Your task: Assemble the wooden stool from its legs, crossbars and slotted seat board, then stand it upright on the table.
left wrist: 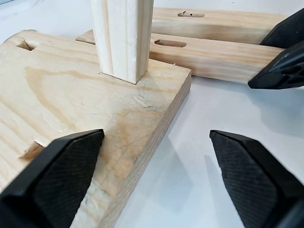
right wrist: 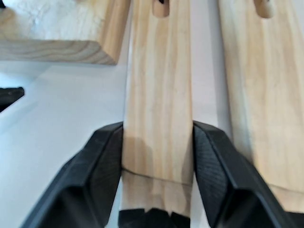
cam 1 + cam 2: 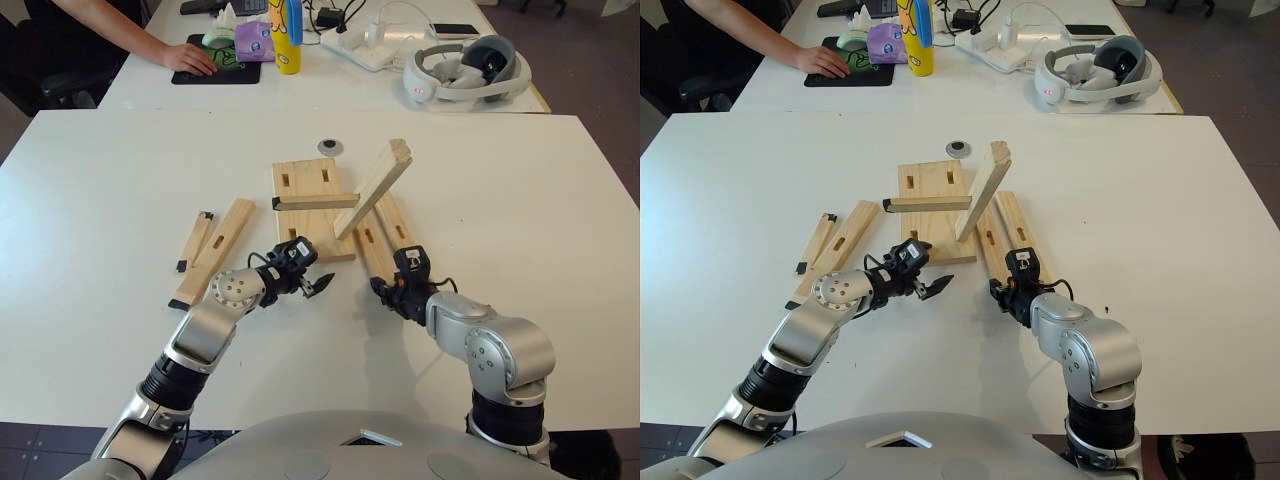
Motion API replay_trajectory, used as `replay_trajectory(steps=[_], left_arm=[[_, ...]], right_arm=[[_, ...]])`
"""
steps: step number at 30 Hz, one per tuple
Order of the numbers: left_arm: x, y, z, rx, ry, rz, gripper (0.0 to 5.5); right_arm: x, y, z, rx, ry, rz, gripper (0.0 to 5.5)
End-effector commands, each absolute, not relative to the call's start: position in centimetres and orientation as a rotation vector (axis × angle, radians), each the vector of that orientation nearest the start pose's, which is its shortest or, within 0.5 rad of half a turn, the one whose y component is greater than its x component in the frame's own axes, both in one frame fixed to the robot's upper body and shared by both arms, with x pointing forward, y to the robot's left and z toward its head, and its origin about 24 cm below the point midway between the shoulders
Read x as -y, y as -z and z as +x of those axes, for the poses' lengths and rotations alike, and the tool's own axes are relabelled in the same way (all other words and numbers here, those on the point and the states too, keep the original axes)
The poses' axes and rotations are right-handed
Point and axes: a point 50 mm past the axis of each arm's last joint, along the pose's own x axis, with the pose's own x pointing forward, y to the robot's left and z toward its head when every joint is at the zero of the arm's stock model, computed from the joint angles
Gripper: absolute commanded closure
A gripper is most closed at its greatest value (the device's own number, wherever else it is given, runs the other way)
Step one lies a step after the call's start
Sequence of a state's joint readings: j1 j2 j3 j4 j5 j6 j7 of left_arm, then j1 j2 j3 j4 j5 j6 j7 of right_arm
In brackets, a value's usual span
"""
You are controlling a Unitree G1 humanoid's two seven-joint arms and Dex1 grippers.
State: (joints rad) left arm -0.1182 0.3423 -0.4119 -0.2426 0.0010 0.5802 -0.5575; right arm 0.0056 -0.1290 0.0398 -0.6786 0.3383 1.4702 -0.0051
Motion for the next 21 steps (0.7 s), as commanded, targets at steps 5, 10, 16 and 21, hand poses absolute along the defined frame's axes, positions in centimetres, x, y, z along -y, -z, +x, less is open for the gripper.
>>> replay_trajectory(steps=[5,10,16,21], left_arm=[[-10.3,-3.4,23.4,-0.436,0.898,0.381,1.37],[-10.6,-3.9,23.3,-0.393,0.938,0.382,1.37],[-10.9,-7.2,22.3,-0.341,1.060,0.269,1.37],[-11.5,-6.9,22.6,-0.366,1.039,0.288,1.37]], right_arm=[[14.6,-10.9,24.2,-0.464,-0.163,0.207,3.44],[15.3,-15.8,26.6,-0.141,-0.210,0.382,3.44],[18.4,-17.3,28.4,-0.097,-0.230,0.384,3.44],[18.2,-14.6,27.6,-0.203,-0.215,0.372,3.44]])
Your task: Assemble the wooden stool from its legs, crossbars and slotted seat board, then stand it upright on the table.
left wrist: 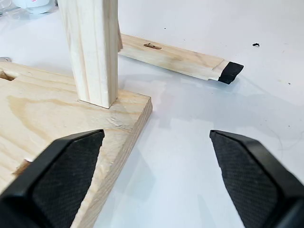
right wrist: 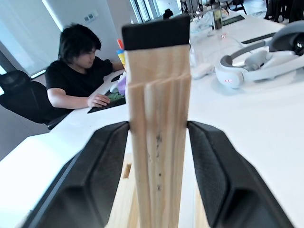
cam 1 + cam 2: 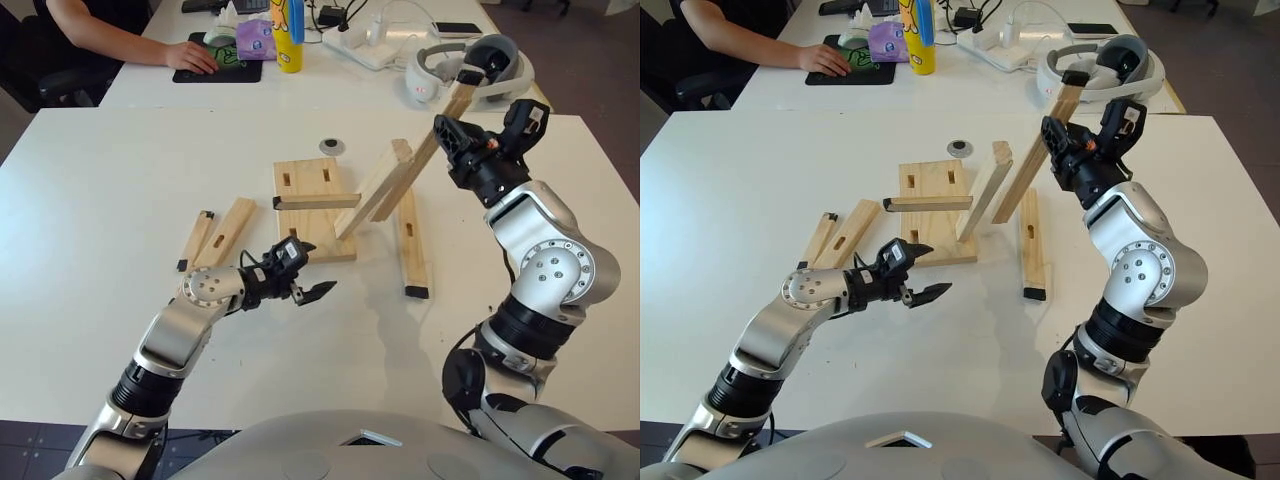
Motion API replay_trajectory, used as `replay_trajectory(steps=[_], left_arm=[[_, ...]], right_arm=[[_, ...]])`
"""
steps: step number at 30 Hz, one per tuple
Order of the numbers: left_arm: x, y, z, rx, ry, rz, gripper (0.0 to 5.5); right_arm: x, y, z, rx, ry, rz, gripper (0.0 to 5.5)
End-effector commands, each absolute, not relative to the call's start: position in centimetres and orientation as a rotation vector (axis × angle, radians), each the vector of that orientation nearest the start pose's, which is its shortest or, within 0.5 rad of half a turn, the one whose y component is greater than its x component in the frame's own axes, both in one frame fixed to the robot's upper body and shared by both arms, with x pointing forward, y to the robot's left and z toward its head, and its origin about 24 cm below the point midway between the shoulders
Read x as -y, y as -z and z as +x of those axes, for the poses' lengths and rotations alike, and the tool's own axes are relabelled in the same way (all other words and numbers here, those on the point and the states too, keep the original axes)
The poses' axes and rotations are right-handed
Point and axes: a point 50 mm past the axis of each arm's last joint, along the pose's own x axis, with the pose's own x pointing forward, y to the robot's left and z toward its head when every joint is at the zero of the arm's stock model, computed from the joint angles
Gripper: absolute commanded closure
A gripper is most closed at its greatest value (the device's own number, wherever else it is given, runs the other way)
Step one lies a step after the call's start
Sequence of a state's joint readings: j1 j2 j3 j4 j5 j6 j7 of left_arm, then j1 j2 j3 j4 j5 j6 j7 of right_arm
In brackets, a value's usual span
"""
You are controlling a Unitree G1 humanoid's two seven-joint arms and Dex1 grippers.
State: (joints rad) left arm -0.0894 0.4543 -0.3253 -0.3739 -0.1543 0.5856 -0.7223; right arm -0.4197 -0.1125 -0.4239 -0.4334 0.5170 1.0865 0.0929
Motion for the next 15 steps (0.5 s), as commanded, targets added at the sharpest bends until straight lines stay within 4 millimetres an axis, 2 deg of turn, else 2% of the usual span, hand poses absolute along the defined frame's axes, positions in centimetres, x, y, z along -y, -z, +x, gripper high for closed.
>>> replay_trajectory(steps=[1,5,8,11,13,15], left_arm=[[-11.5,-6.8,22.6,-0.371,1.039,0.302,1.37],[-11.4,-6.8,22.5,-0.372,1.038,0.305,1.37],[-11.3,-6.7,22.5,-0.373,1.036,0.303,1.37],[-11.2,-6.6,22.4,-0.380,1.038,0.295,1.37],[-11.2,-6.4,22.3,-0.384,1.036,0.293,1.37],[-11.1,-6.3,22.2,-0.388,1.038,0.291,1.37]], right_arm=[[18.1,-14.3,27.4,-0.215,-0.217,0.361,3.47],[17.6,-13.8,26.3,-0.215,-0.231,0.389,4.04],[17.2,-14.0,26.2,-0.194,-0.237,0.391,4.54],[17.4,-14.2,26.3,-0.194,-0.244,0.290,5.09],[17.4,-13.3,26.0,-0.251,-0.274,0.166,5.40],[16.6,-11.5,25.1,-0.346,-0.319,0.107,5.48]])
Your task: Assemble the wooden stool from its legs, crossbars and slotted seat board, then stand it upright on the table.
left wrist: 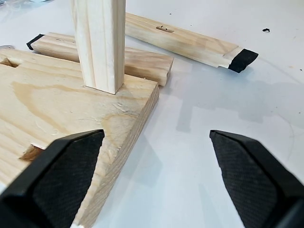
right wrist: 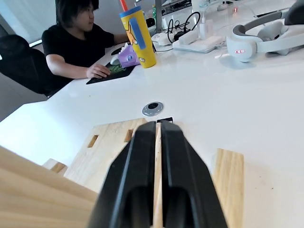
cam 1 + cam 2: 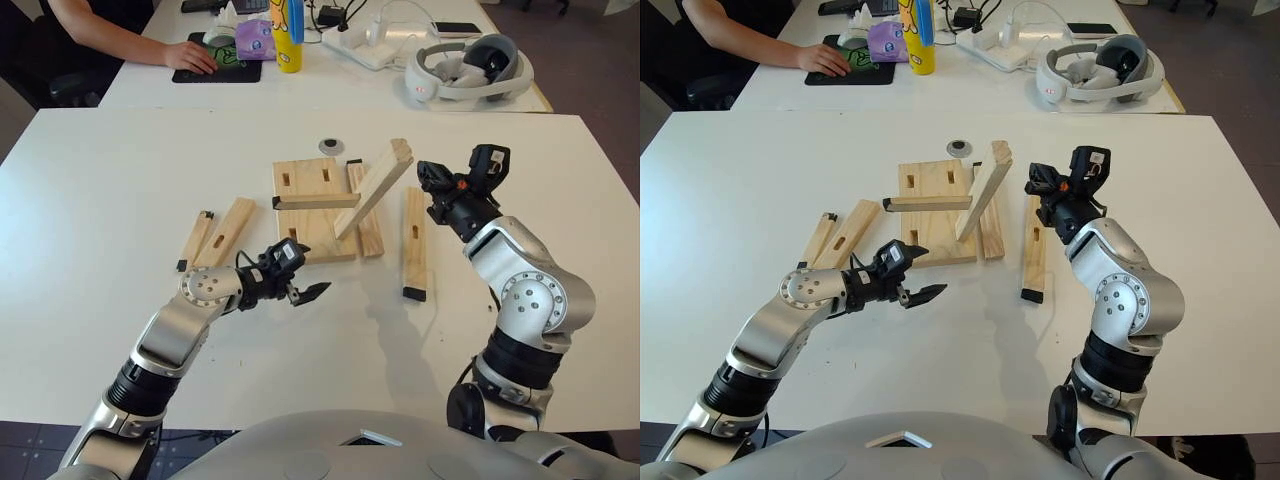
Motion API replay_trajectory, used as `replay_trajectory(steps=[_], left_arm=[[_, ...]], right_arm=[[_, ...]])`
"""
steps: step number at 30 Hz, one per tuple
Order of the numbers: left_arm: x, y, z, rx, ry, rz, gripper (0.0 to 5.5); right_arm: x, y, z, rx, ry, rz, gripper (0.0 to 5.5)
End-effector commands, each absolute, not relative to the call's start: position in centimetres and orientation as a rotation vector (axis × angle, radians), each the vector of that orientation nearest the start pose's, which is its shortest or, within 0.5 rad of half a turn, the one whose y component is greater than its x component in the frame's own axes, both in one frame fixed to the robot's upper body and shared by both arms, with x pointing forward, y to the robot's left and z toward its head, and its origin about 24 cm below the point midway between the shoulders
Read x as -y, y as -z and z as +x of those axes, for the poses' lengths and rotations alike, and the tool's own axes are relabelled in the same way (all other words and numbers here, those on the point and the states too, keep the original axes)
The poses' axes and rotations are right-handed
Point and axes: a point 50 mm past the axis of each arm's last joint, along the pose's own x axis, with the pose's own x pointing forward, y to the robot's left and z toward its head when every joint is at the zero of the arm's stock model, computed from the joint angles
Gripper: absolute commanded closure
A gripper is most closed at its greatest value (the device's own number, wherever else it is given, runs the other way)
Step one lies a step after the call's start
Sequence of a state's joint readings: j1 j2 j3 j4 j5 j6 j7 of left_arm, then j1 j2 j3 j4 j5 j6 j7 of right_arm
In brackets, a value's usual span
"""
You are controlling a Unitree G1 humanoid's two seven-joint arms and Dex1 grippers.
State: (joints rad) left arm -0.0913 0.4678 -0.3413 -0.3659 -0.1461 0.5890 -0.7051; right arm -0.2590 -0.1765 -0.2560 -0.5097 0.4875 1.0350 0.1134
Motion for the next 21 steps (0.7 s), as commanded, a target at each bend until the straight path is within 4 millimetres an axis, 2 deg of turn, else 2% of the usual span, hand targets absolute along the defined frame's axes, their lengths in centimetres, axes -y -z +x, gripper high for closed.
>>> replay_trajectory(steps=[1,3,8,17,21], left_arm=[[-11.1,-6.2,22.2,-0.389,1.040,0.291,1.37],[-11.0,-6.1,22.2,-0.389,1.040,0.300,1.37],[-10.9,-6.2,22.3,-0.389,1.051,0.297,1.37],[-10.7,-6.0,21.9,-0.407,1.085,0.293,1.37],[-10.7,-6.2,22.1,-0.409,1.107,0.299,1.37]], right_arm=[[16.1,-10.7,24.6,-0.386,-0.343,0.082,5.48],[15.3,-9.5,23.7,-0.436,-0.380,0.037,5.48],[14.2,-7.6,21.9,-0.516,-0.392,0.064,4.72],[13.4,-7.0,21.2,-0.516,-0.319,0.123,3.29],[13.0,-6.8,21.3,-0.495,-0.284,0.069,2.70]])
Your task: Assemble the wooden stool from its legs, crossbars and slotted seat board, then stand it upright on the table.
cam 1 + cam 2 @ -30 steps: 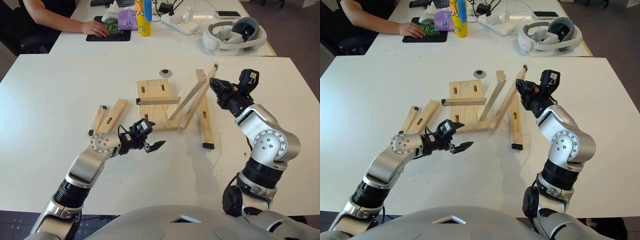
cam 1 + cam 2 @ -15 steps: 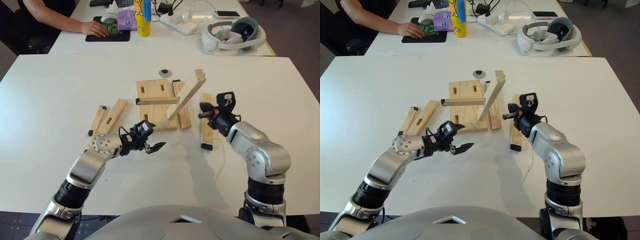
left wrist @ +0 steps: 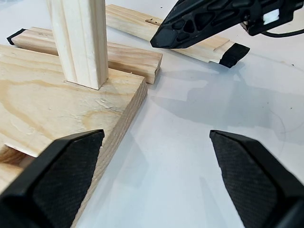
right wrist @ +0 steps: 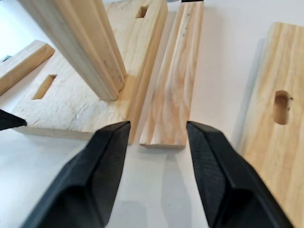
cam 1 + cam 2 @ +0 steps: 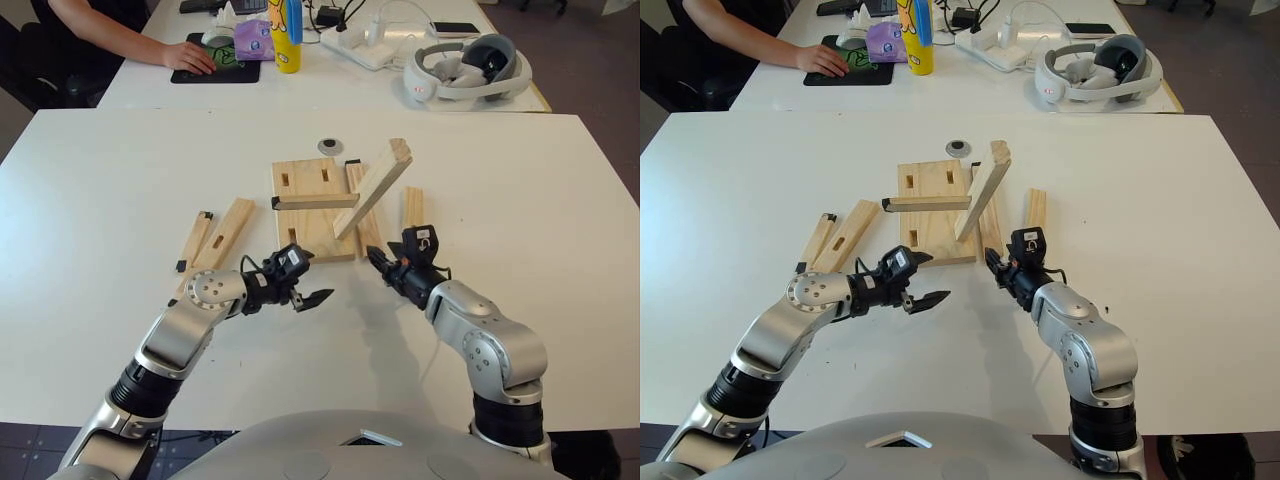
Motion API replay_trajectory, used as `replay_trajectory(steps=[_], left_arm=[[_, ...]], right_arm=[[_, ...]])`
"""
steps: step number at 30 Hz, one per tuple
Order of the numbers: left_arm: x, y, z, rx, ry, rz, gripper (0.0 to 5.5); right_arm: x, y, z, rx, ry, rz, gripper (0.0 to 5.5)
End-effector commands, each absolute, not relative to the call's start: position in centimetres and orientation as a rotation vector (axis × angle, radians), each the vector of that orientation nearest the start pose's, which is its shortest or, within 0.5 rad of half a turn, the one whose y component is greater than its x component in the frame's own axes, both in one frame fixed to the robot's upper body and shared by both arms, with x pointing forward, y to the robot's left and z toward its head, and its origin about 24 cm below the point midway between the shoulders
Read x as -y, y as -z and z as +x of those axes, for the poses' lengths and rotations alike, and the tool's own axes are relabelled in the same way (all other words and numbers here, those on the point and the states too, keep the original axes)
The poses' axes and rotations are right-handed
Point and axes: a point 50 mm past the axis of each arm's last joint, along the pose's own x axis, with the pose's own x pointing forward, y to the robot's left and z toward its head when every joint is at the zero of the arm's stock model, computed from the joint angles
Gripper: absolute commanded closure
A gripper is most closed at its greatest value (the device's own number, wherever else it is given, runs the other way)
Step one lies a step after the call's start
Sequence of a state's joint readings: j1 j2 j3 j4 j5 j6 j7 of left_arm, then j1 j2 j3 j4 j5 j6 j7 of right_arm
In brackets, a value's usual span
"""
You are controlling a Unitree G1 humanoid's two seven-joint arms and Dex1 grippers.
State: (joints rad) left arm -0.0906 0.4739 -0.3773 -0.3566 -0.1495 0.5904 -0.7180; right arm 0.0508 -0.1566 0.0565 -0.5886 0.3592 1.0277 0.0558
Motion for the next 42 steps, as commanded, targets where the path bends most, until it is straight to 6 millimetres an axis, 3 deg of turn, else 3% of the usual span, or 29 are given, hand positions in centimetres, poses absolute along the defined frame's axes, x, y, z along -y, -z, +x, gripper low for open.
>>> replay_trajectory(steps=[1,9,26,38,42], left_arm=[[-10.8,-6.2,22.1,-0.410,1.111,0.301,1.37],[-10.6,-6.6,22.6,-0.406,1.142,0.315,1.37],[-10.5,-6.7,22.9,-0.399,1.147,0.319,1.37],[-10.5,-6.8,23.2,-0.392,1.146,0.328,1.37],[-10.5,-6.7,23.2,-0.380,1.138,0.343,1.37]], right_arm=[[13.0,-6.6,21.4,-0.494,-0.267,0.057,2.51],[12.8,-5.3,22.3,-0.493,-0.206,0.002,1.47],[11.9,-4.1,23.3,-0.517,-0.226,-0.045,1.47],[11.7,-2.7,23.3,-0.591,-0.214,-0.034,3.34],[12.4,-5.1,24.6,-0.467,-0.191,-0.005,3.49]])
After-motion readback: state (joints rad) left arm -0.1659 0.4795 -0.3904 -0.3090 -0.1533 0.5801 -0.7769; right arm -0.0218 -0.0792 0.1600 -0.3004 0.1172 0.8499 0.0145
